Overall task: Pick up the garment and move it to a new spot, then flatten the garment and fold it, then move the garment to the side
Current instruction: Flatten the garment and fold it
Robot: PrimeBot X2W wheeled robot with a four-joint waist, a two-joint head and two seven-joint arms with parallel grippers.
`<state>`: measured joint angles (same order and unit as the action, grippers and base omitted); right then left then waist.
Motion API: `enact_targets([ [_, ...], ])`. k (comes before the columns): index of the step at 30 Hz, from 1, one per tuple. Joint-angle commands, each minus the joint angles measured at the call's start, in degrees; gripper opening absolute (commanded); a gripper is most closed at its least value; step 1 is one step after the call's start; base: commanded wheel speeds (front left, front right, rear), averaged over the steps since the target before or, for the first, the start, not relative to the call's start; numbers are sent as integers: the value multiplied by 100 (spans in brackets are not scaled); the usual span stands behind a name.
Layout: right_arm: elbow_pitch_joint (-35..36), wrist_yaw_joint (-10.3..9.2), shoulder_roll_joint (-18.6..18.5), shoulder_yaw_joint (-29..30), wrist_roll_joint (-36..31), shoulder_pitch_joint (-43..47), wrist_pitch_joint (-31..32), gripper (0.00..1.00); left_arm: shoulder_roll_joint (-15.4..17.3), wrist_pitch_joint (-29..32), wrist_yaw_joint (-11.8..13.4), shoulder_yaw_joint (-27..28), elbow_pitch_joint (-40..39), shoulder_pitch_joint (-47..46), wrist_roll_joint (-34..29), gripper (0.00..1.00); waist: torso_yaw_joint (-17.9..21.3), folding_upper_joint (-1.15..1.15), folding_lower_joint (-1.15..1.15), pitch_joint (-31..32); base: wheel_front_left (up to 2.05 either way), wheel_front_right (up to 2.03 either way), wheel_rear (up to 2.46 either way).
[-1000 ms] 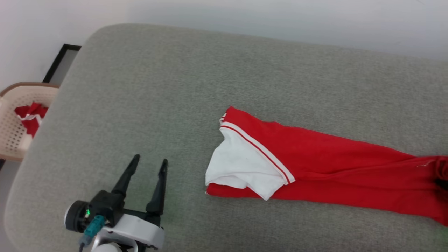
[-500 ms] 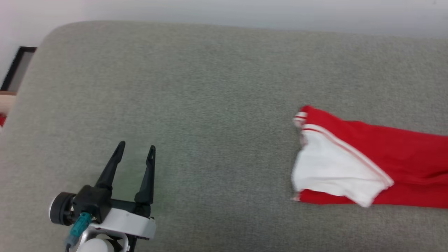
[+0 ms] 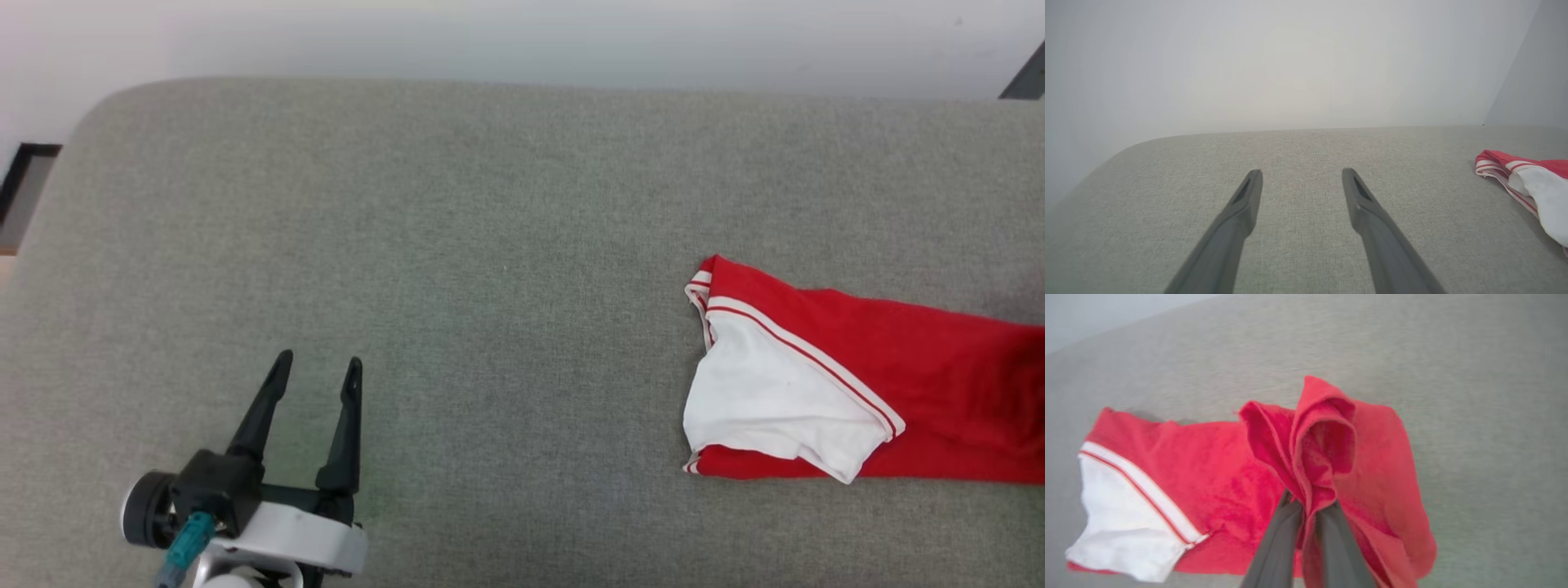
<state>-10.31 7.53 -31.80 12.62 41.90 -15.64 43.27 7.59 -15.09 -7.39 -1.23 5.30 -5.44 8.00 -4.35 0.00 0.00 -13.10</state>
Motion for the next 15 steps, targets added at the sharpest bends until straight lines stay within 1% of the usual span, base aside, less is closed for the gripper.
enact_targets([
  [1,315,-10,68,-175,122,111,97,0,-14,-3,-12,14,-5,78,35,100,-59,0,0,79,0,0,0],
  [5,1229,-10,328,-694,241,249,415,0,-90,-3,-12,-18,-2,140,52,100,-183,0,0,147,0,0,0],
  [8,1627,-10,473,-1080,181,154,573,0,-187,-2,-12,-29,-56,182,172,100,-299,0,0,180,0,0,0],
  [11,1771,-10,620,-1448,52,-1,557,0,-217,-3,-12,-87,-61,206,218,100,-428,0,0,208,0,0,0],
  [15,1630,-10,715,-1882,-144,-204,451,0,-243,-3,-12,-171,-75,157,259,100,-607,0,0,209,0,0,0],
])
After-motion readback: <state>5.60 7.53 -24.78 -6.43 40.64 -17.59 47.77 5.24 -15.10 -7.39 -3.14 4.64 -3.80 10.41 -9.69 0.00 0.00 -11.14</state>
